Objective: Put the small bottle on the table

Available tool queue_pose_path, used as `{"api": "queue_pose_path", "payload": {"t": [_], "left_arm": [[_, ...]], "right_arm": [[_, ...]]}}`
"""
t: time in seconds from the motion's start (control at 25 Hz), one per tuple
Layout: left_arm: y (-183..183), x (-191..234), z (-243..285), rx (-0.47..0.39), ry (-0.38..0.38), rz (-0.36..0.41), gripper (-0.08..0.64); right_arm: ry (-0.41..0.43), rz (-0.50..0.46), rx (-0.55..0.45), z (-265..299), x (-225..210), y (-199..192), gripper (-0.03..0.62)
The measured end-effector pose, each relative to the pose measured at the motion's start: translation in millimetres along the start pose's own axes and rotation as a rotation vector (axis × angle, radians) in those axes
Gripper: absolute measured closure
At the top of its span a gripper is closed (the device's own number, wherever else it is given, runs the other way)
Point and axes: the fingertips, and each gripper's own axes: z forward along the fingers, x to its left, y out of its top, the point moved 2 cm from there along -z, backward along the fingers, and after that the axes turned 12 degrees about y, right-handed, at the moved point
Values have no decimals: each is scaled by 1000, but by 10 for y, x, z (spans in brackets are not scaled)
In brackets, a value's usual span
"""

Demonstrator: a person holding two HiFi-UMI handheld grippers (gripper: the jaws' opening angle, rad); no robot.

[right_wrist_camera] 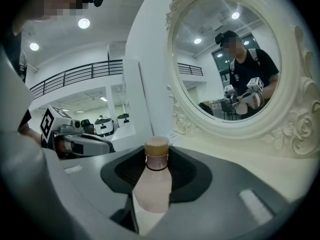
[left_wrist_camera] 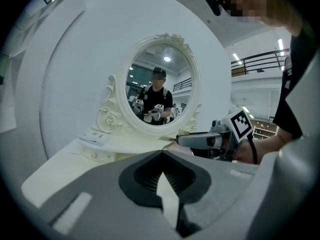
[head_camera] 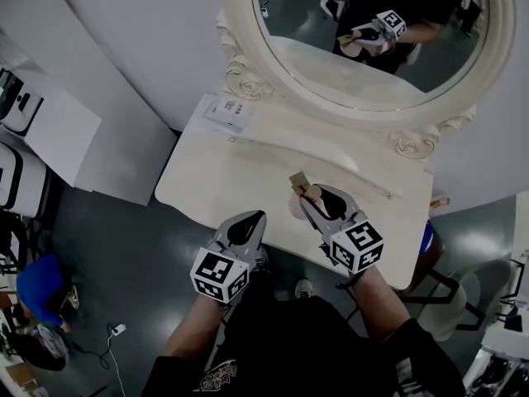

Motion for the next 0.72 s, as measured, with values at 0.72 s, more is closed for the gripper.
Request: {"api": "queue_pose_path", "payload": {"t": [0.72], "left_arm": [[108,728,676,36,-87,33,560]], "right_arm": [[-99,26,-3,891,-667,204,423]]}}
